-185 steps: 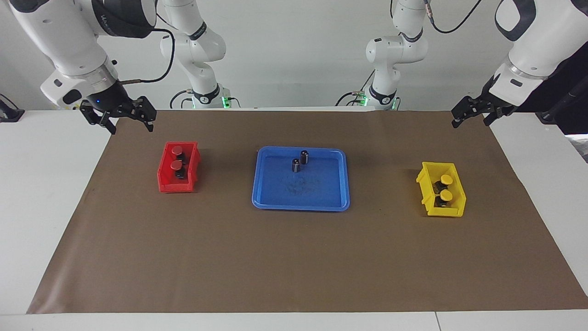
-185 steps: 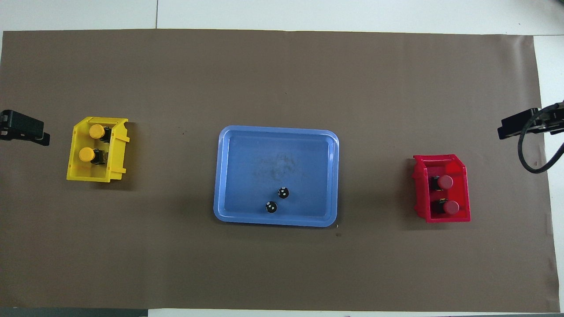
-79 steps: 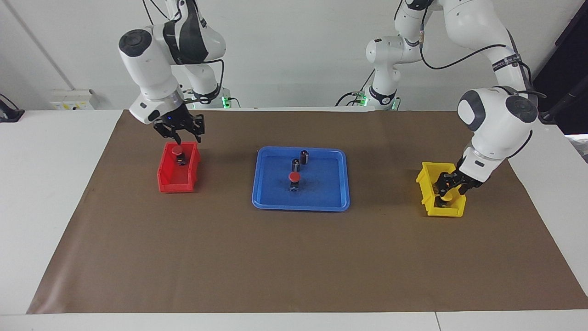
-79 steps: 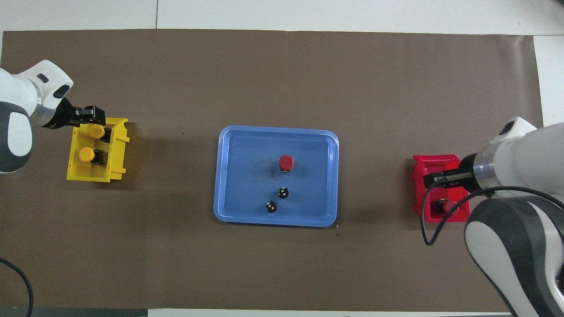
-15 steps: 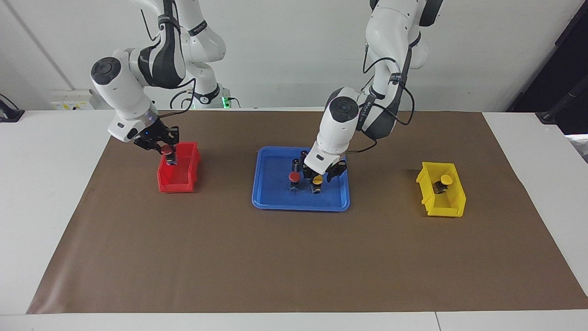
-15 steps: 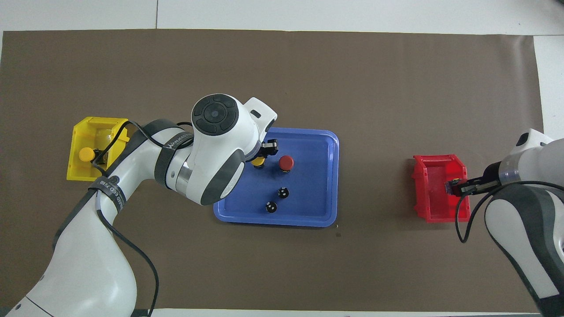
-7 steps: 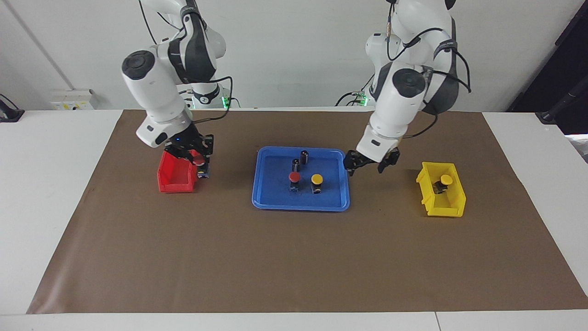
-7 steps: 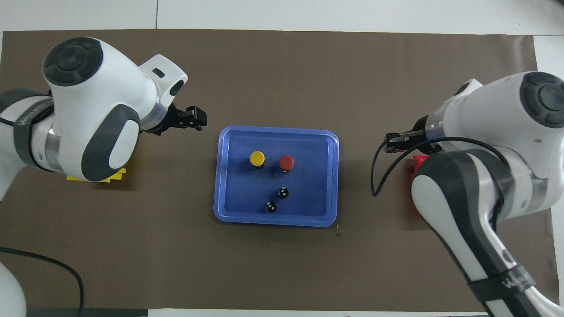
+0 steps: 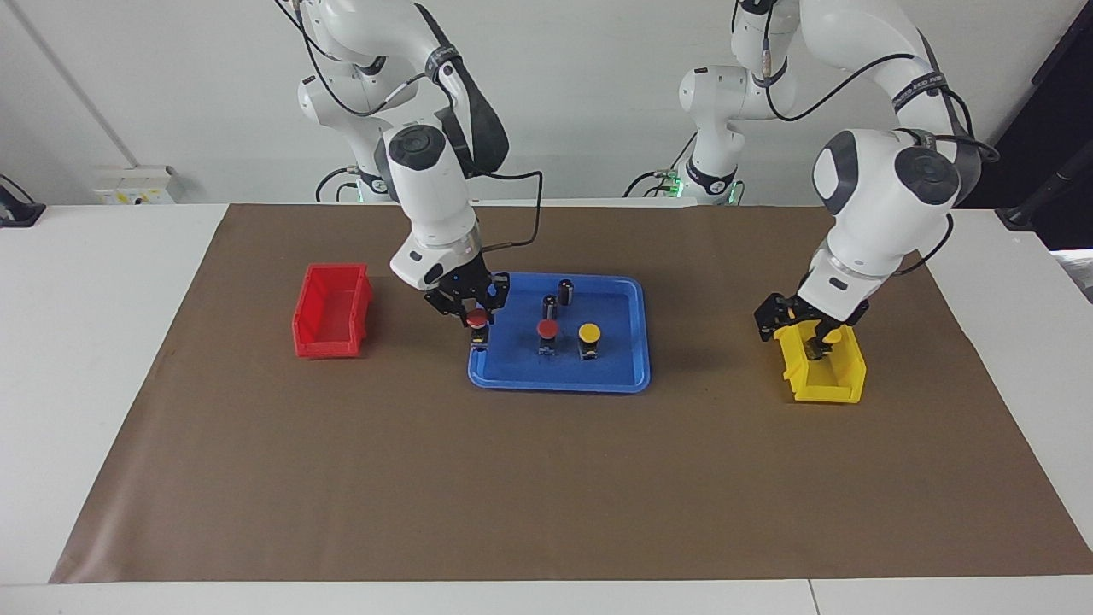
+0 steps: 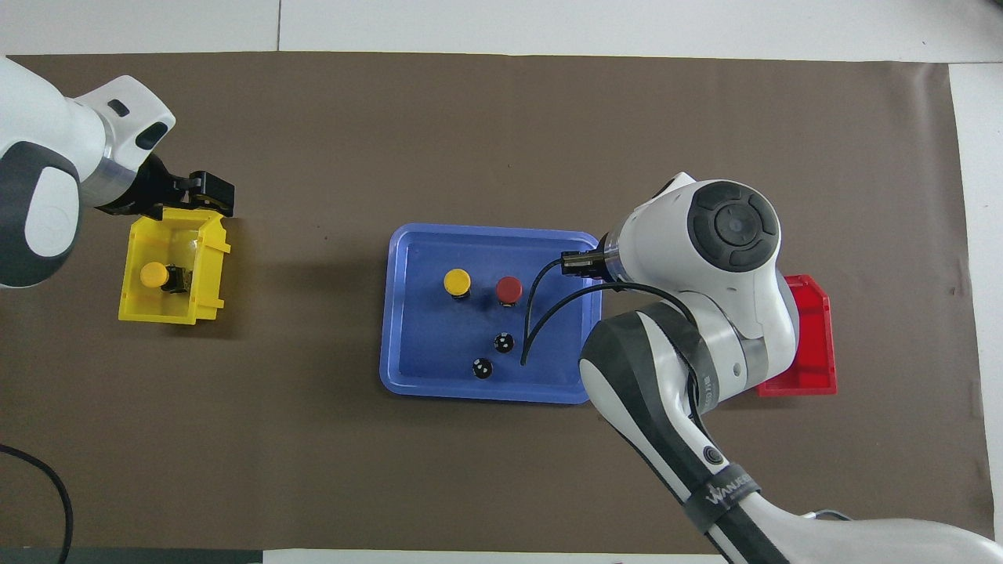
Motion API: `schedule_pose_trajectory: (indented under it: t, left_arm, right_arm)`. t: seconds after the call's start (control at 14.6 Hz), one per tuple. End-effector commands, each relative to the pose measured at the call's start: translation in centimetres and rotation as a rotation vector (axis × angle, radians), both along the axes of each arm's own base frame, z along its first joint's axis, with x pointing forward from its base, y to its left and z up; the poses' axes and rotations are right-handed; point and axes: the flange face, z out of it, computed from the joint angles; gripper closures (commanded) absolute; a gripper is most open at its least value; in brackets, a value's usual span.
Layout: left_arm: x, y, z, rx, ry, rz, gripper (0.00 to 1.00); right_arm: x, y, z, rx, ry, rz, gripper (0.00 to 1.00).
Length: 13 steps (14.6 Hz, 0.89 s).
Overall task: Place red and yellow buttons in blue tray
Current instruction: 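Place the second red button in the tray with the right gripper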
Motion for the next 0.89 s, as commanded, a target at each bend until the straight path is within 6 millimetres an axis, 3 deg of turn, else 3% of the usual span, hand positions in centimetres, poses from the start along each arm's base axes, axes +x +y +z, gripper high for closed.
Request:
schedule_pose_trajectory:
  t: [0.0, 0.07, 0.21, 0.27, 0.55, 0.82]
  left_arm:
    - [-0.6, 4.9, -0.6, 0.007, -0.002, -0.045, 0.0]
    - [-1.0, 6.8, -1.3, 0.006, -0.001, -0.047, 0.04]
    - [-2.1, 8.7, -2.6, 0.008, -0.032, -0.023, 0.1]
    - [-2.8, 8.8, -3.3, 0.009, -0.043, -0.022, 0.17]
    - [-4.7, 9.4, -4.9, 0.008, -0.007, -0.01, 0.29]
    - [-6.0, 9.4, -5.9, 0.008, 0.005, -0.013, 0.34]
  right_arm:
    - [0.2, -0.1, -1.4, 0.003, 0.02, 0.012, 0.72]
    - [0.0, 0.5, -1.9, 0.002, 0.026, 0.019, 0.72]
    - [-0.5, 1.5, -2.8, 0.004, 0.05, 0.029, 0.72]
    - [-0.9, 2.2, -3.0, 0.004, 0.056, 0.04, 0.72]
    - [-1.6, 3.3, -3.2, -0.001, 0.068, 0.063, 0.72]
    - [-2.8, 3.5, -4.4, -0.006, 0.073, 0.069, 0.67]
